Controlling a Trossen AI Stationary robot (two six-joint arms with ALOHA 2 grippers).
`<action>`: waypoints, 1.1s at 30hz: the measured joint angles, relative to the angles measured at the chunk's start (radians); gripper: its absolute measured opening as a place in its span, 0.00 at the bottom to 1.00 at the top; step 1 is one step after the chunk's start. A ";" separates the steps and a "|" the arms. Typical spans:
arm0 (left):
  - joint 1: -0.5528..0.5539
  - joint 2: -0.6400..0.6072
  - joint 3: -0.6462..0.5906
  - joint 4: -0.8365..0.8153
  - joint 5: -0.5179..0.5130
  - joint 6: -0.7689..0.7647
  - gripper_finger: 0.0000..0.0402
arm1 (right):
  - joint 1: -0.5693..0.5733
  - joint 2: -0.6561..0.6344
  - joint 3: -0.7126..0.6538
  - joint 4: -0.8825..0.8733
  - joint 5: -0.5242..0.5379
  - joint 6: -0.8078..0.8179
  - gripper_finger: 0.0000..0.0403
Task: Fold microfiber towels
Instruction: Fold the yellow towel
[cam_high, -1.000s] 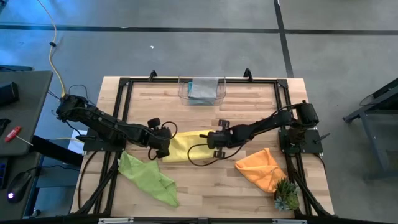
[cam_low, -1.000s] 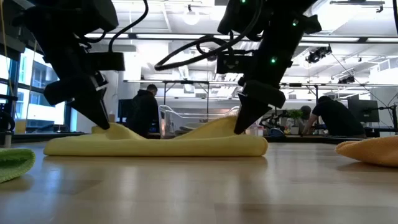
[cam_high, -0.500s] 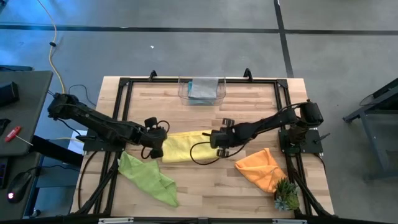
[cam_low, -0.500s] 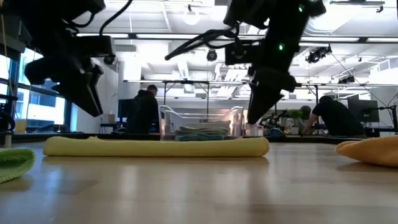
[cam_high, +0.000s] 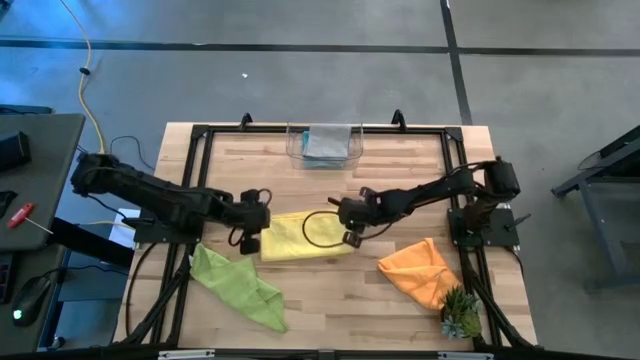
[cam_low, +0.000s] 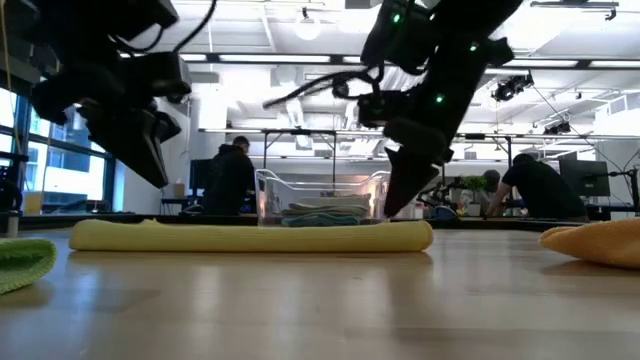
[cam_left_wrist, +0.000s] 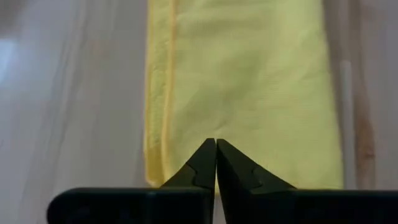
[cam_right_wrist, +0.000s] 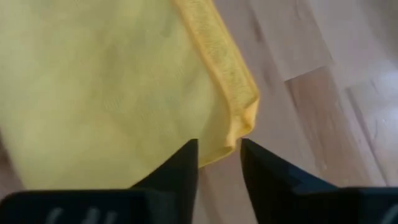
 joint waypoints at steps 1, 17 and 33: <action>0.018 0.001 0.000 -0.004 0.017 0.009 0.02 | -0.008 0.000 0.000 0.003 -0.005 -0.008 0.33; 0.184 0.154 0.000 -0.015 0.165 0.172 0.30 | -0.096 0.019 0.000 0.029 -0.158 -0.066 0.38; 0.201 0.167 0.000 -0.040 0.144 0.180 0.01 | -0.120 0.041 -0.001 0.055 -0.136 -0.163 0.02</action>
